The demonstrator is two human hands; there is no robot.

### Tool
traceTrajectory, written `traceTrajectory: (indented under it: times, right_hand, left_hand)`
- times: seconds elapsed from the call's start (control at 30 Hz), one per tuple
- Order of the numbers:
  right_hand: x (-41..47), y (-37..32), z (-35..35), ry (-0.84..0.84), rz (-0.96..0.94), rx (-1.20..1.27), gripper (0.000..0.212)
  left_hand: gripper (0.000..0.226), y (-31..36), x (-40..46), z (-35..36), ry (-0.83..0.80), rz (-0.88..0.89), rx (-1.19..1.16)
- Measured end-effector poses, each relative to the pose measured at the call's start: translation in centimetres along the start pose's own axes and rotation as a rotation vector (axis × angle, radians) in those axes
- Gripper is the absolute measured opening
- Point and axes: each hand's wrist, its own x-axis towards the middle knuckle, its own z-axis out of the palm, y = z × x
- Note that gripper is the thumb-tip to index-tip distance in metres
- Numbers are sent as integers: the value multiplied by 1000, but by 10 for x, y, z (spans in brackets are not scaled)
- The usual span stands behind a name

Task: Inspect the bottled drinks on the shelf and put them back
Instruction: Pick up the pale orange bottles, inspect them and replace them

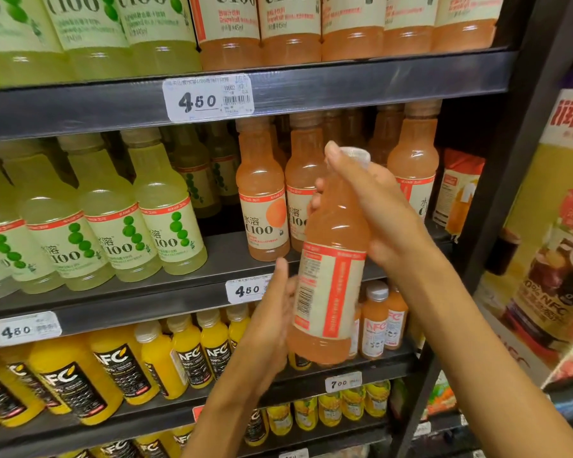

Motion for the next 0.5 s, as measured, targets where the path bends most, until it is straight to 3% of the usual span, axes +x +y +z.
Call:
traceTrajectory:
  times: [0.13,0.23,0.37,0.43,0.5]
  right_hand:
    - [-1,9,5,155,-20,-150,36]
    - [0,5,2,21,9,-118,47]
    - [0,8,6,-238,113,146,55]
    - [0,10,9,-322,146,286,47]
    - [-1,7,10,-320,99,239,39]
  left_hand:
    - [60,-7,-4,8,-6,62,1]
    - [71,-3,-7,9,-110,8,-246]
    - [75,-3,-10,16,-330,-144,-517]
    - [75,-9,-11,17,-356,-138,-473]
    - [69,-11,-12,9,-218,-59,-246]
